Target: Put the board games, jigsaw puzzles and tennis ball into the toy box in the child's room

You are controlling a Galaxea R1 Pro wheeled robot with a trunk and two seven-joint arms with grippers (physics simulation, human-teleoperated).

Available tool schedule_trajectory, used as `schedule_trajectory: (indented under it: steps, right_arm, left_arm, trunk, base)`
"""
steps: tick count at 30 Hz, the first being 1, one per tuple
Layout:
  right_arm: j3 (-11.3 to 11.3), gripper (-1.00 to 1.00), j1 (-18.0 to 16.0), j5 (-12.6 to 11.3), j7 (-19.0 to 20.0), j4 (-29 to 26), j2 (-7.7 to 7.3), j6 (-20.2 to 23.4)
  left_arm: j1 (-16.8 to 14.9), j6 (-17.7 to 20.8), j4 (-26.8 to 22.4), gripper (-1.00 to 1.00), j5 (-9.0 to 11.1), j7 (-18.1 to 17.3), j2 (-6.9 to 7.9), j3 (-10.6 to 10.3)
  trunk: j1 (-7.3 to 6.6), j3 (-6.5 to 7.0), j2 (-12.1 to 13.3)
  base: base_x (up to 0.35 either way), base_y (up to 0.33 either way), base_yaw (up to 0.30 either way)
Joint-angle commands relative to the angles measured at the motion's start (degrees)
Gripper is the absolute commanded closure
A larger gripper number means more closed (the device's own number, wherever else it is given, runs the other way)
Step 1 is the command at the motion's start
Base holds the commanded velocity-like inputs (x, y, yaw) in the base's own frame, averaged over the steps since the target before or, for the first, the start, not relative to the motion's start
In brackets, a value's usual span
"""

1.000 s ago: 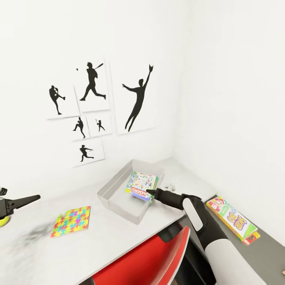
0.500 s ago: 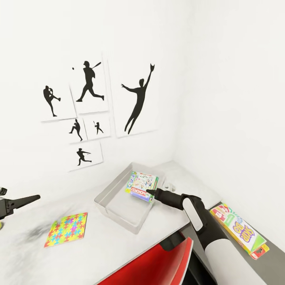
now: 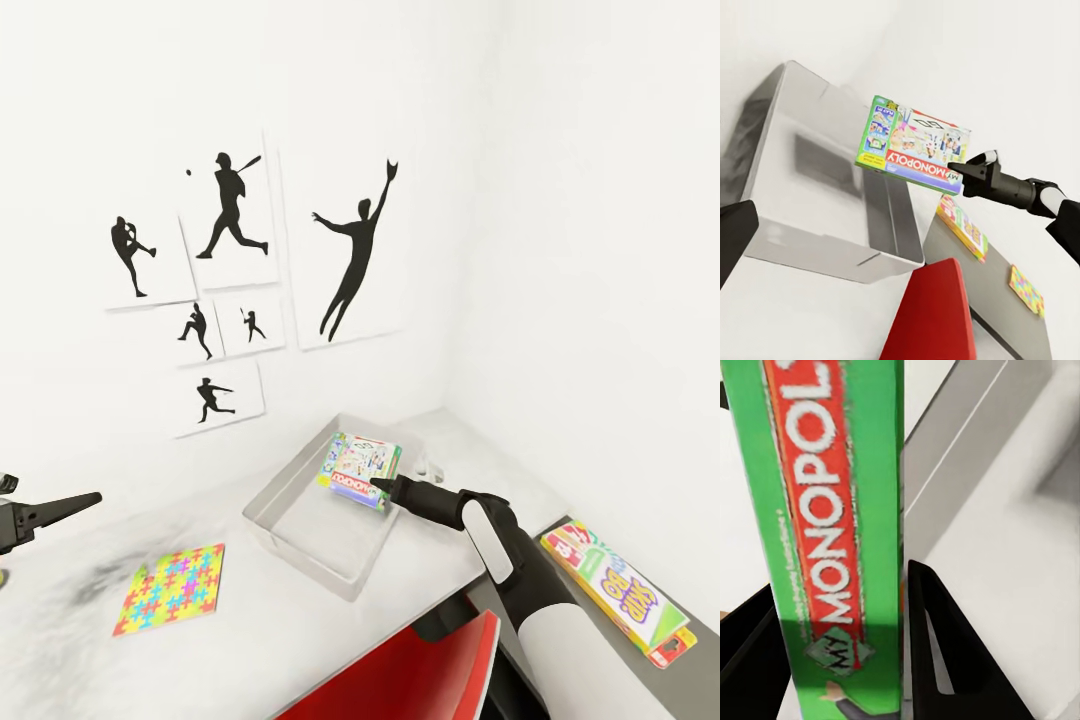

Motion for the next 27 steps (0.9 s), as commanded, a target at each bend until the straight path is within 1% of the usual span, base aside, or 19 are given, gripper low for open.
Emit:
schedule_trajectory:
  steps: [1, 11, 27]
  right_arm:
    - [-0.06, 1.0, -0.05, -0.13, 0.03, -0.03, 0.01, 0.29]
    - [-0.03, 1.0, -0.05, -0.13, 0.03, -0.03, 0.01, 0.29]
    - [-0.01, 1.0, -0.05, -0.13, 0.17, -0.04, 0.01, 0.49]
  left_arm:
    - [-0.05, 0.61, 0.0, -1.0, -0.09, -0.28, 0.03, 0.0]
    - [-0.05, 0.6, 0.0, -1.0, 0.0, -0.28, 0.01, 0.02]
    - [-0.05, 0.6, 0.0, -1.0, -0.13, -0.28, -0.01, 0.0]
  trunk:
    - [0.04, -0.13, -0.13]
    - [0.04, -0.13, -0.13]
    - [0.04, -0.13, -0.13]
  base:
    - [0.005, 0.005, 0.0]
    - [0.096, 0.051, 0.0]
    - [0.005, 0.002, 0.0]
